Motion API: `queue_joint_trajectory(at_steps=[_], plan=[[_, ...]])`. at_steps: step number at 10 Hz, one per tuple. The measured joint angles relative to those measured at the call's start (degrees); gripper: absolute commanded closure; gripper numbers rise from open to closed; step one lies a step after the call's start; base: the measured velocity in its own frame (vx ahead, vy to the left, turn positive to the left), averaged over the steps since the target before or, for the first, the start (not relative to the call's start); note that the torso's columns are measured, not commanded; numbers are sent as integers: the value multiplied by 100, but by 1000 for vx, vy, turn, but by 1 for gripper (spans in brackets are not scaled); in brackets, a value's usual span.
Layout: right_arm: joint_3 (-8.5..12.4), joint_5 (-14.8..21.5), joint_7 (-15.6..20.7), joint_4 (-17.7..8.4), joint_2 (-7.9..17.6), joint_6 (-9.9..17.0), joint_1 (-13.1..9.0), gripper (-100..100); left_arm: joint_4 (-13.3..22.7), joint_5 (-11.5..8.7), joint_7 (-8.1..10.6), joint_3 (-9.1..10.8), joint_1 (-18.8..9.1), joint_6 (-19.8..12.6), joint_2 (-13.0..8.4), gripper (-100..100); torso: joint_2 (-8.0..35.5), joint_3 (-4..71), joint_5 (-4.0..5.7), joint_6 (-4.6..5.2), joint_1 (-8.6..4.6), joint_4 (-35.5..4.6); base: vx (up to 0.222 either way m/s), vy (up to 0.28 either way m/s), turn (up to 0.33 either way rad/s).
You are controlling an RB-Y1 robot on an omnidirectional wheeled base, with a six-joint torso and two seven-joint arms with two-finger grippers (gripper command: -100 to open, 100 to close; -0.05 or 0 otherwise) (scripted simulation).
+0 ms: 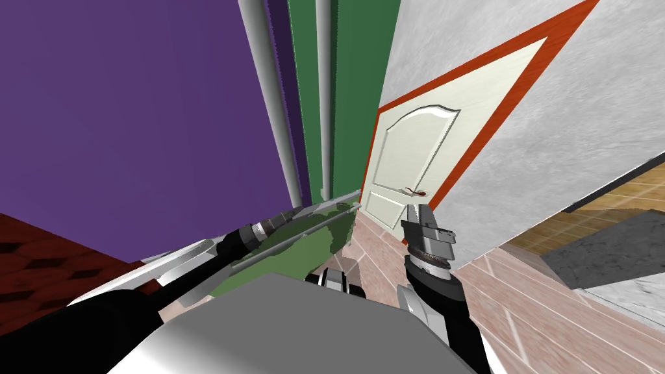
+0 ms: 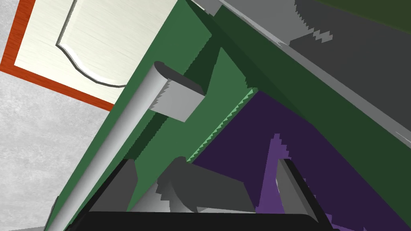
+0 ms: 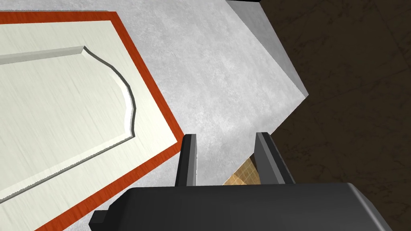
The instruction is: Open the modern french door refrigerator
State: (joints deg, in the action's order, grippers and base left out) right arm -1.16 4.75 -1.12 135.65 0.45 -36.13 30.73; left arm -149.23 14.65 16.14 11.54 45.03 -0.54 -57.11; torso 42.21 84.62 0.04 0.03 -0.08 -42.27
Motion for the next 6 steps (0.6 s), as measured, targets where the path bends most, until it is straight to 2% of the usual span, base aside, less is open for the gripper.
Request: queue_joint_trajectory(at_steps=[1,3,4,6], plan=[[-1,0,0,-1,0,1,-3,0,139,-47,39,-17,-152,-50,-52,-100,-7,4,-2,28,2,1,-72,-43,-214],[0,0,0,0,0,0,-1,0,294,-96,94,108,-193,-70,-43,-100,-19,12,-2,0,5,6,-43,-43,-129],[0,0,0,-1,0,0,-1,0,382,-161,154,160,-310,-148,-114,-100,-14,8,-3,4,7,4,-57,-49,-186],[0,0,0,0,0,0,-1,0,532,-229,231,274,-379,-203,-135,-100,-29,19,-4,3,14,9,-31,-20,-44]])
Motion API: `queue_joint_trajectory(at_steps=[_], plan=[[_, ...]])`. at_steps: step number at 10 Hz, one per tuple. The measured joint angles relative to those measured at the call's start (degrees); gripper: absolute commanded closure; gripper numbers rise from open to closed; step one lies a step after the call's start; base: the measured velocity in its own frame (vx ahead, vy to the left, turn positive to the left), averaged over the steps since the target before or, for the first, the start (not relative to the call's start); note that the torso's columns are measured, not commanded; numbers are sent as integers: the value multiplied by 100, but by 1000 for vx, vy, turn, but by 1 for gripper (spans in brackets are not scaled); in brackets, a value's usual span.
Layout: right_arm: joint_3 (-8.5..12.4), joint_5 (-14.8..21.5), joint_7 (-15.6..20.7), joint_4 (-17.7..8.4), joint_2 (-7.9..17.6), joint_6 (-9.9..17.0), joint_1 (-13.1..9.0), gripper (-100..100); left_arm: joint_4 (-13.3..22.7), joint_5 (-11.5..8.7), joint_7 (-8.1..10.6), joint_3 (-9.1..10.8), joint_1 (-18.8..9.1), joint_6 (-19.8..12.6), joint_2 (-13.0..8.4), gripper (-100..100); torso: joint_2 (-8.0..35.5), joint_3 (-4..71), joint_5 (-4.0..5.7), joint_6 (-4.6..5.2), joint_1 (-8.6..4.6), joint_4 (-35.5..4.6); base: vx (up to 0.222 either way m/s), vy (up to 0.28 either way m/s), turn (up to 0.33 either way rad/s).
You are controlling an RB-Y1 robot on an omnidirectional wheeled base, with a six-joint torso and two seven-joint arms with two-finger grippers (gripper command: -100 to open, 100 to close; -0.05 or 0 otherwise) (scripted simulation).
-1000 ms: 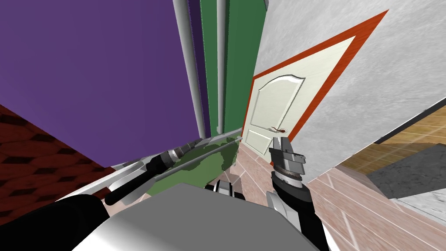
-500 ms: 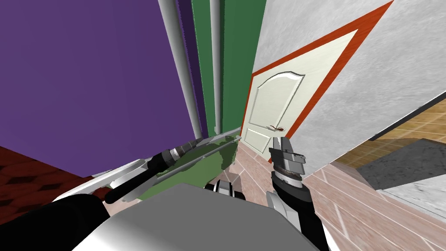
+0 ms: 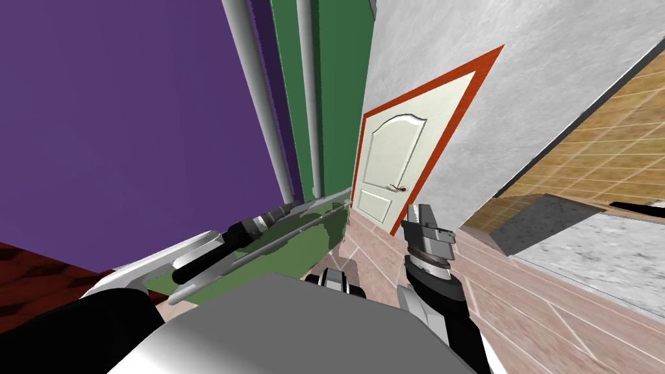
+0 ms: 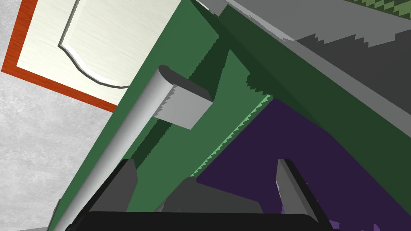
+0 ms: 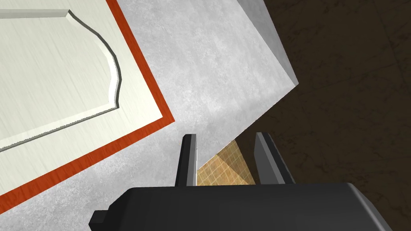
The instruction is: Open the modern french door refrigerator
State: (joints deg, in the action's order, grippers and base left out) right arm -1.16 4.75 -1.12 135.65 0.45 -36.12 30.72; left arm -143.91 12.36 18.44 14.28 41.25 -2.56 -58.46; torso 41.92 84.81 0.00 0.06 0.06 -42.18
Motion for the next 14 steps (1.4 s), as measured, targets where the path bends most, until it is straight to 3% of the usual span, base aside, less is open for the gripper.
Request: queue_joint_trajectory(at_steps=[1,3,6,14], plan=[[0,0,0,0,0,0,1,0,-1,-4,7,10,1,-6,-2,100,10,-8,-3,-5,4,-3,36,28,204],[1,0,0,1,1,-1,3,0,-225,112,-102,-157,108,98,68,100,10,-11,-22,-30,52,1,85,39,208],[1,0,0,0,1,0,0,0,-466,171,-174,-242,255,181,74,100,37,-24,-22,-20,52,-9,-13,21,-1],[0,0,0,-1,0,1,-2,0,-421,146,49,-324,196,1004,-487,100,94,-47,9,-29,14,-54,-164,32,-103]])
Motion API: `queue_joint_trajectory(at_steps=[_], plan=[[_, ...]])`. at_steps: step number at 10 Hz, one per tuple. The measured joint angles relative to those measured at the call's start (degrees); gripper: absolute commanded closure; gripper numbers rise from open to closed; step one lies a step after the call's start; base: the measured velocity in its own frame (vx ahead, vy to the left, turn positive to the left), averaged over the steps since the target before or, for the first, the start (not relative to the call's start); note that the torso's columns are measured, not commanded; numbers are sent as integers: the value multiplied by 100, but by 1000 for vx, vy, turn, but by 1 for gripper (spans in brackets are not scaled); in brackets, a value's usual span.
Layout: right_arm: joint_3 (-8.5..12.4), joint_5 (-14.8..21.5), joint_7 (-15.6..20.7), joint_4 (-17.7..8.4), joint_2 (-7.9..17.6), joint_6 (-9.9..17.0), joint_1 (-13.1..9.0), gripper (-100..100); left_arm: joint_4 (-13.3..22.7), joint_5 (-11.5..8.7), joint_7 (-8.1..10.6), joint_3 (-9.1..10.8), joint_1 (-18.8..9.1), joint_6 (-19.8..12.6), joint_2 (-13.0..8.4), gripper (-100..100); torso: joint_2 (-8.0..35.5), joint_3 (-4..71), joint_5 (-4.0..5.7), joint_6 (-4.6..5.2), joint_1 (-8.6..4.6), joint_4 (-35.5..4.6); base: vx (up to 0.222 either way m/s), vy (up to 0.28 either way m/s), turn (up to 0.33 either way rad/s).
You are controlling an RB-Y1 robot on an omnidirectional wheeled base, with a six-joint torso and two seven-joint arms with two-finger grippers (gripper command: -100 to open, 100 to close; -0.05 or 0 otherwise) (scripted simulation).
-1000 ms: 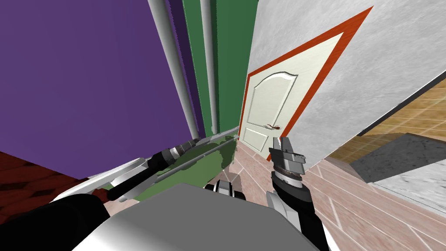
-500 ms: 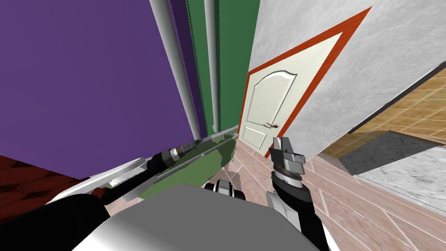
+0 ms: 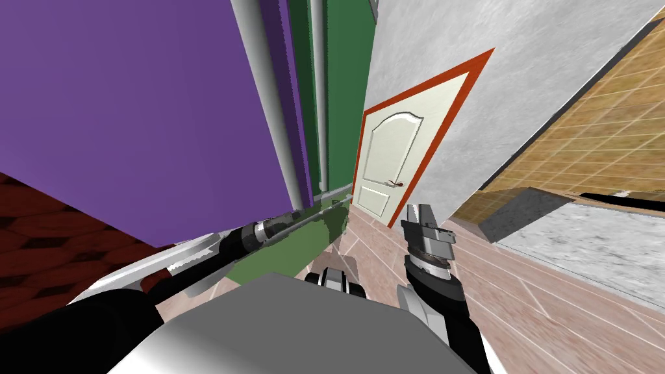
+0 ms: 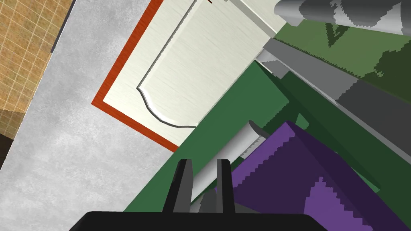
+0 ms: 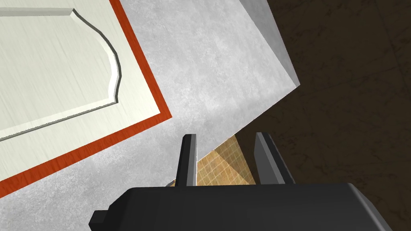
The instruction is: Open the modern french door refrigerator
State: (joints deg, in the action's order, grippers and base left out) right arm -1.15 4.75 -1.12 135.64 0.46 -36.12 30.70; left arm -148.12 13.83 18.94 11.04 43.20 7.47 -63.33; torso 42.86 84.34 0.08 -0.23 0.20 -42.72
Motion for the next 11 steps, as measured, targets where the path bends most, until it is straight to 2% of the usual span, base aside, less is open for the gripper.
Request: queue_joint_trajectory(at_steps=[2,4,6,11], plan=[[0,0,0,0,0,0,0,0,-19,-19,83,9,7,186,-172,100,-4,9,11,7,-14,-9,-126,24,-78],[0,0,0,0,1,0,0,0,33,-15,94,-80,-26,307,-261,100,-20,16,5,22,-15,11,-172,61,-140],[1,0,0,0,1,0,1,0,23,-16,99,-46,52,556,-331,100,-27,18,0,8,-1,5,-136,90,-111],[1,0,0,0,1,0,1,0,51,-3,97,-117,-38,1220,-554,100,-13,8,-7,7,7,6,-180,80,-121]])
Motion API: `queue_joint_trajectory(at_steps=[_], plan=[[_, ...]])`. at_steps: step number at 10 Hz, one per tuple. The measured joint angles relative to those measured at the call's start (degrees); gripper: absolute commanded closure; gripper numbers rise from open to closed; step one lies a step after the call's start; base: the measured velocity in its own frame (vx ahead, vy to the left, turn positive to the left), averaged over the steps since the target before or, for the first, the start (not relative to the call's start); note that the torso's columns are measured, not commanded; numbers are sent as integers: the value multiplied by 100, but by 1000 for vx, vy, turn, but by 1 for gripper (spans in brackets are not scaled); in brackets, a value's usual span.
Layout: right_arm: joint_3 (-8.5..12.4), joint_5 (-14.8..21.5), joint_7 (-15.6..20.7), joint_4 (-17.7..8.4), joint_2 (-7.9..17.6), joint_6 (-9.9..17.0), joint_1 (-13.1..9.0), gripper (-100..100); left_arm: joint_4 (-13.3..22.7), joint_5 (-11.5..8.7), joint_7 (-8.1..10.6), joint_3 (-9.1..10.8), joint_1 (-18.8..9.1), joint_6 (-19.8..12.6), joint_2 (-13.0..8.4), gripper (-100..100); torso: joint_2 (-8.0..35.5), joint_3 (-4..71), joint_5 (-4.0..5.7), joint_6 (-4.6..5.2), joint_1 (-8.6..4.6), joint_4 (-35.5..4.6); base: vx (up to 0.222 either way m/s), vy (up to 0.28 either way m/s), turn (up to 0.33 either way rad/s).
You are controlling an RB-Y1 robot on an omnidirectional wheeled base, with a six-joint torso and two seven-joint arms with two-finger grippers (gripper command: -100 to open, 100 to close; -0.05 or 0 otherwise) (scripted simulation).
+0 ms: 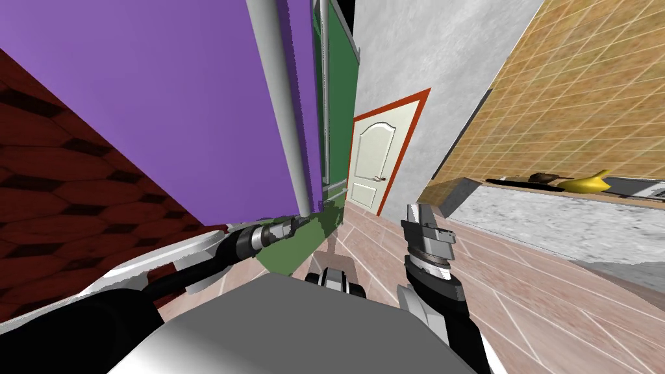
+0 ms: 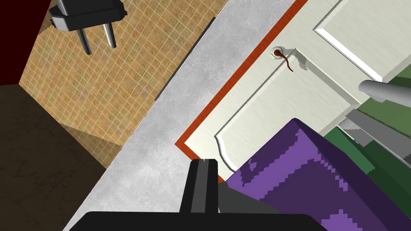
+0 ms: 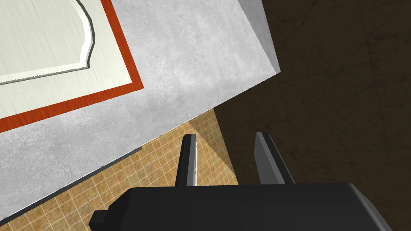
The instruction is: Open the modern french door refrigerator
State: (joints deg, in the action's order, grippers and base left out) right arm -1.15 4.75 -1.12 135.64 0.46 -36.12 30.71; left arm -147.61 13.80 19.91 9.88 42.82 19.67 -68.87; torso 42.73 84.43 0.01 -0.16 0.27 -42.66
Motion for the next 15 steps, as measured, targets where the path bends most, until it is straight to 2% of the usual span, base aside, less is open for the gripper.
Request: queue_joint_trajectory(at_steps=[1,2,3,4,6,7,9,11,13,14,15], plan=[[0,0,0,0,0,0,0,0,47,-8,7,-23,-62,142,-54,100,-5,1,0,2,-7,4,-192,52,-110],[0,0,0,0,0,0,0,0,21,-21,15,43,-27,299,-89,100,-22,5,0,8,-20,20,-87,23,-20],[0,0,0,0,0,0,2,0,15,-23,16,53,-21,333,-92,-100,-69,28,2,12,-35,40,-28,-2,-3],[-1,0,0,1,-1,0,1,0,100,-41,19,144,75,408,-65,-100,-111,60,-4,6,-14,56,-15,-14,7],[0,0,0,1,-1,-1,3,0,272,-16,-26,1,-74,335,-3,-100,-149,78,-30,8,42,82,9,-6,15],[0,0,0,1,0,-1,4,0,400,-8,-40,-93,-170,242,19,-100,-114,59,-22,13,29,64,33,16,15],[0,0,0,1,0,-1,4,0,579,-93,5,18,-224,182,73,-100,-45,13,-1,14,-26,37,72,23,68],[0,0,0,1,0,-1,4,0,584,-154,85,143,-200,64,24,-100,-37,9,2,16,-36,35,69,9,69],[0,0,0,1,0,-1,3,0,373,-180,186,284,-80,42,-130,-100,-31,6,1,17,-32,33,24,2,9],[0,0,0,1,-1,-1,3,0,277,-166,196,238,-106,30,-166,-100,-33,6,-1,16,-27,34,0,0,0],[0,0,0,1,0,-1,3,0,165,-183,222,291,-78,39,-208,-100,-36,9,-1,16,-26,34,0,0,0]])
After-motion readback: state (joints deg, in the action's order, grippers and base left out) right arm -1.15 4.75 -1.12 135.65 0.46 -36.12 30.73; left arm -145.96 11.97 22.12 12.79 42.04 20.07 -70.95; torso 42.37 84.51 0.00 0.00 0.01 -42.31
